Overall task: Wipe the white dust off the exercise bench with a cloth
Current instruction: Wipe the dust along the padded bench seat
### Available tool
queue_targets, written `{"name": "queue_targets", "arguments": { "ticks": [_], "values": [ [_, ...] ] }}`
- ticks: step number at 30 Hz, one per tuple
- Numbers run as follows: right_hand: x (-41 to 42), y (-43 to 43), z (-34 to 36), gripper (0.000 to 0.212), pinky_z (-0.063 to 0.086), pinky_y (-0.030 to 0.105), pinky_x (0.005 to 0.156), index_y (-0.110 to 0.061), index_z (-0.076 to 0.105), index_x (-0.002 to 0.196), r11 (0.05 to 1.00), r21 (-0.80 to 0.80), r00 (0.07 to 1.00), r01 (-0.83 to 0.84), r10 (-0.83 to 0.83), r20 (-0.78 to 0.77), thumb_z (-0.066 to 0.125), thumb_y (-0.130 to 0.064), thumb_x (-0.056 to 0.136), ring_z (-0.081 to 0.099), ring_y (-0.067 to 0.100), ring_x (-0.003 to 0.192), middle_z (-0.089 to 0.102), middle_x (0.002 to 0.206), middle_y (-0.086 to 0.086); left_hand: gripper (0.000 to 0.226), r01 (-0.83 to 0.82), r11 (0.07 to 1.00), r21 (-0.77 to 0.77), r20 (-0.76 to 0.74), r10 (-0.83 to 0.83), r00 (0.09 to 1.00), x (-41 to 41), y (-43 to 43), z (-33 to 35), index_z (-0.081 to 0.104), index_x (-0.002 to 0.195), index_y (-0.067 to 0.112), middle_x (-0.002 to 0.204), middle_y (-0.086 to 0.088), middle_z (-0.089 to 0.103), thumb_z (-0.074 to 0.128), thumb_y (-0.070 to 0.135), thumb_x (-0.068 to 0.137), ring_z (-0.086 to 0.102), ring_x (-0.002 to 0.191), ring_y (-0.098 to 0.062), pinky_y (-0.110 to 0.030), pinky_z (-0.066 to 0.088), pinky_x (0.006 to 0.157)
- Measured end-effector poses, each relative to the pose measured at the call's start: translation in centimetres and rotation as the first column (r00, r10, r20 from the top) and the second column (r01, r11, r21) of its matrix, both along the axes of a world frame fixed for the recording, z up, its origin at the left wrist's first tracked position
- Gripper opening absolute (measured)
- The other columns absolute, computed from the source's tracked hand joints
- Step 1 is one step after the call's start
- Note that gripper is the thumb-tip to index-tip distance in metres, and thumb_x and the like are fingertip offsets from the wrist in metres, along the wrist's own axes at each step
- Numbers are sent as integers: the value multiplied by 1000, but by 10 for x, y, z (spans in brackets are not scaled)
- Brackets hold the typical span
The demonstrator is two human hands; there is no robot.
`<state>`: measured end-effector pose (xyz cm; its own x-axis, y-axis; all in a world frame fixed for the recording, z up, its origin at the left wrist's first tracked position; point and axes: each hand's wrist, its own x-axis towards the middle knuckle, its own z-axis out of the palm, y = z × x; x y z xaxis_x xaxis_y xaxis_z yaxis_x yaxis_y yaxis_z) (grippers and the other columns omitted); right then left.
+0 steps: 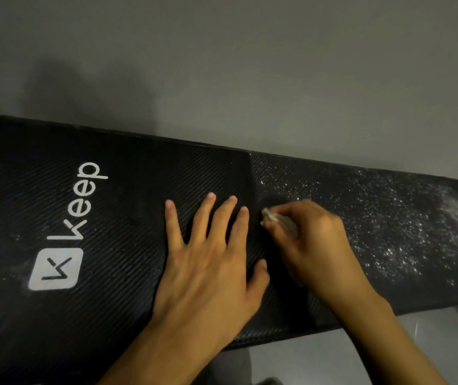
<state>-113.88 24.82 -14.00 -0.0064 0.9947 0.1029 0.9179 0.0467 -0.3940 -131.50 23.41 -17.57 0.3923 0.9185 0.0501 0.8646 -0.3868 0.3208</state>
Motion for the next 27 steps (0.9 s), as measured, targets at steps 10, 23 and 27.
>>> {"name": "queue_targets", "arguments": {
  "ticks": [10, 23, 27],
  "values": [
    [0, 1, 3, 24, 57, 41, 79, -24, 70, 113, 1000, -22, 999, 2, -1, 36, 59, -38, 96, 66, 14, 91, 64, 107, -6, 72, -4, 1000, -3, -29, 4, 1000, 1, 0, 1, 51, 149, 23, 159, -13, 44, 39, 61, 90, 32, 152, -36, -80, 11, 114],
    [8, 53, -1, 22, 56, 48, 83, -15, 71, 109, 975, 20, 961, 221, -221, 166, 61, -31, 97, 66, 34, 94, 66, 107, 11, 71, 0, 1000, 21, -16, 1, 1000, 2, 0, -1, 52, 149, 20, 158, -13, 45, 40, 60, 90, 33, 151, -37, -79, 12, 114],
    [-10, 65, -4, 22, 54, 42, 87, -15, 71, 111, 992, 33, 984, 123, -126, 126, 63, -28, 96, 66, 29, 96, 67, 109, 10, 72, -1, 1000, 15, -16, 1, 1000, 1, 1, -1, 51, 149, 20, 159, -13, 43, 39, 60, 91, 31, 152, -37, -79, 11, 115]
  ]
}}
